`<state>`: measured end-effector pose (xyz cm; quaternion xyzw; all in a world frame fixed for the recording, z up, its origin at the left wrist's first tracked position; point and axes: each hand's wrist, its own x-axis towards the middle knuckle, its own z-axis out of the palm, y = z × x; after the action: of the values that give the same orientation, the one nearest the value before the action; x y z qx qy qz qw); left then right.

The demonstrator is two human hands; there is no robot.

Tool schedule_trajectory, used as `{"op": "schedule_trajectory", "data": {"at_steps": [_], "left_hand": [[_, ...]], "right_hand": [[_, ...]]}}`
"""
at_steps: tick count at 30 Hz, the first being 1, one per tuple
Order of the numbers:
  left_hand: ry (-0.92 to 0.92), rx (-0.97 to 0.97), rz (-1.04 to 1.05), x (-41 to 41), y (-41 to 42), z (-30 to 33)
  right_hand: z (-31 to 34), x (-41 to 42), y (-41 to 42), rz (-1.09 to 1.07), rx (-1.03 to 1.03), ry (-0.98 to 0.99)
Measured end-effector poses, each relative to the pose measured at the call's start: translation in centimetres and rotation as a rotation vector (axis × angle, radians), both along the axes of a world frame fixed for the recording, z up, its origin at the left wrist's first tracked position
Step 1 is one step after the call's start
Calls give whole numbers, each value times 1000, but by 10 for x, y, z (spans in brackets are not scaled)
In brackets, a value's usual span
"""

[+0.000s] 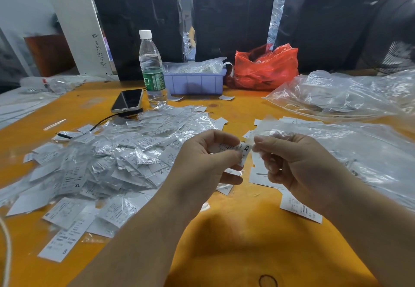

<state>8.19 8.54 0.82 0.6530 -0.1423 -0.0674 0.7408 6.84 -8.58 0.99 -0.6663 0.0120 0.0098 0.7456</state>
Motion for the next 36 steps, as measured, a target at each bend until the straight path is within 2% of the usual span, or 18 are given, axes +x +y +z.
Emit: {"op": "schedule_trajectory", "data": {"at_steps": [12,27,36], "left_hand": [[33,-15,37,-1,0,1],[19,56,56,-2,-1,0],[17,33,50,-3,-1,0]], "right_hand": [[0,-2,2,38,-56,-7],[-2,-1,3,24,2,10],[-1,-1,2,7,23,17]]}}
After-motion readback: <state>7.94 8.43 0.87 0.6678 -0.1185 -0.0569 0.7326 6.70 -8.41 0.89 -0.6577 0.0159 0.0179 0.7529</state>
